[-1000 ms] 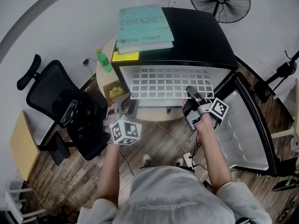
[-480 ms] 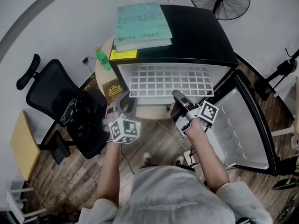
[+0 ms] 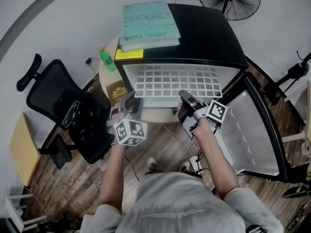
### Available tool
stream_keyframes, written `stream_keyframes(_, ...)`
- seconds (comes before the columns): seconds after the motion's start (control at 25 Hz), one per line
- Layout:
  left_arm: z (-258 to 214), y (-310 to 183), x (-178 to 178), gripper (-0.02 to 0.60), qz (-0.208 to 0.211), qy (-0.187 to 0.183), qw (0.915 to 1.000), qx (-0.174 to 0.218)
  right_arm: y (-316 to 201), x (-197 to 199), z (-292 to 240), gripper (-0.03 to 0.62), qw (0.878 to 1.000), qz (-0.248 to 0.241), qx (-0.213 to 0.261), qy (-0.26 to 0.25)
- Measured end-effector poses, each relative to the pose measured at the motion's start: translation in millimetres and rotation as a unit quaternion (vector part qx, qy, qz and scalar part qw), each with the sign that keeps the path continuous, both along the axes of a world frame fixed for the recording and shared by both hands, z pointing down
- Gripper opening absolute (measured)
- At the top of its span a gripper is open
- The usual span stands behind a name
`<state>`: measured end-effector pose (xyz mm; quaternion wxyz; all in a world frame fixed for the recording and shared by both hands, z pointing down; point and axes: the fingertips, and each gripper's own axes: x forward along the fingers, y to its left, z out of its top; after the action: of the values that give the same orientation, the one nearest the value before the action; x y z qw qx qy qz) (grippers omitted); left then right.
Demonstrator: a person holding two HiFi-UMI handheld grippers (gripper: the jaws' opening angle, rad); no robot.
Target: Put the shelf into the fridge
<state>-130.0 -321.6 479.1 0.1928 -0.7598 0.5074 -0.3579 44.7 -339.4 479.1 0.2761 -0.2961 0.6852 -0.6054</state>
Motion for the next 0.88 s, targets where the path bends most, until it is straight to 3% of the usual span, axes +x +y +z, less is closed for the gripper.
stream_keyframes(0.32,1.0,2.8,-2.0,0.117,0.0,-0.018,0.9998,0.006,-11.9,0.1,-1.2,0.046,1.0,0.008,0.001,-0.006)
stream_keyframes(0.6,-7.7,-5.4,-1.5,0.058,-0.011,-0.024,0.9993,0.026,-20.7,-0.1,-2.8,0.046,1.0,0.011,0.004,-0.008)
stream_keyframes(0.88,-10.5,-15.0,0.8,0.051,-0.03,-0.038,0.9983,0.033,-30.7,0.4,-2.0,0.046,1.0,0.016,-0.001,-0.007)
